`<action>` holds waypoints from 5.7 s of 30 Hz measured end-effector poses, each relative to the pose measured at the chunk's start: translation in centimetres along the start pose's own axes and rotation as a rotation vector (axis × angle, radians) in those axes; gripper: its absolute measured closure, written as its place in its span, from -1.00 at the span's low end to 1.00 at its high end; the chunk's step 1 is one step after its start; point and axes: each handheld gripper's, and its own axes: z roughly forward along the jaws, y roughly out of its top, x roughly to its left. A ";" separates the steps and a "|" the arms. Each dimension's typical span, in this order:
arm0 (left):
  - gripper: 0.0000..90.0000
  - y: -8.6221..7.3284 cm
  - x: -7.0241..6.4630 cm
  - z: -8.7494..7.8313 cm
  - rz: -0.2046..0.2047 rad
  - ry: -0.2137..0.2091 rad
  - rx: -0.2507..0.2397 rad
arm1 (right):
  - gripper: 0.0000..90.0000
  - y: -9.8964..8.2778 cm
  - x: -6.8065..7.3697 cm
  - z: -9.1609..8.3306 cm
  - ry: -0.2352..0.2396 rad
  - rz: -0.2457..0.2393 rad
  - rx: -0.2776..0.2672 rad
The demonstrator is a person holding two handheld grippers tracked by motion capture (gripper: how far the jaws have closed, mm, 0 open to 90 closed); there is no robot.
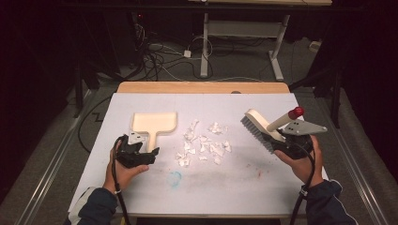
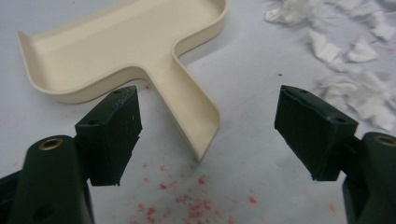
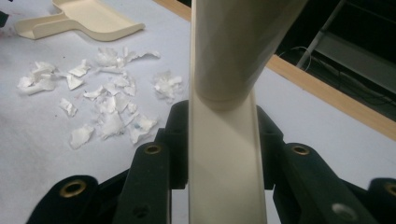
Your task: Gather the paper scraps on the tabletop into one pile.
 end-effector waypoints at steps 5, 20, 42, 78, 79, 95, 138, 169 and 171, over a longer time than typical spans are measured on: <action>-0.47 0.4 0.7 2.3 -0.067 0.025 0.062 | 0.50 -0.1 -0.3 0.0 -0.016 0.018 -0.009; 0.06 1.7 2.2 5.5 -0.187 0.066 0.075 | 0.50 -0.8 -0.6 0.2 -0.048 0.062 0.002; 0.43 2.5 3.6 5.4 -0.169 0.084 0.100 | 0.50 -0.9 -0.2 1.0 -0.024 0.044 0.034; 0.26 1.9 2.8 5.2 -0.256 0.089 0.088 | 0.50 -0.9 -0.5 1.1 -0.025 0.053 0.059; 0.24 1.9 2.8 5.2 -0.256 0.086 0.087 | 0.50 -0.9 -0.5 1.1 -0.024 0.053 0.059; -0.22 2.2 2.3 4.1 -0.209 0.089 0.039 | 0.50 -0.9 -0.7 1.0 -0.030 0.058 0.057; -0.56 -5.8 0.5 -6.5 0.067 0.039 -0.134 | 0.50 3.7 7.4 14.8 0.076 -0.241 0.171; -0.56 -5.6 0.2 -6.0 0.103 0.040 -0.108 | 0.50 7.1 5.6 12.4 0.136 -0.272 0.110; -0.56 -5.6 0.2 -6.0 0.099 0.037 -0.110 | 0.50 7.5 5.3 12.9 0.126 -0.274 0.113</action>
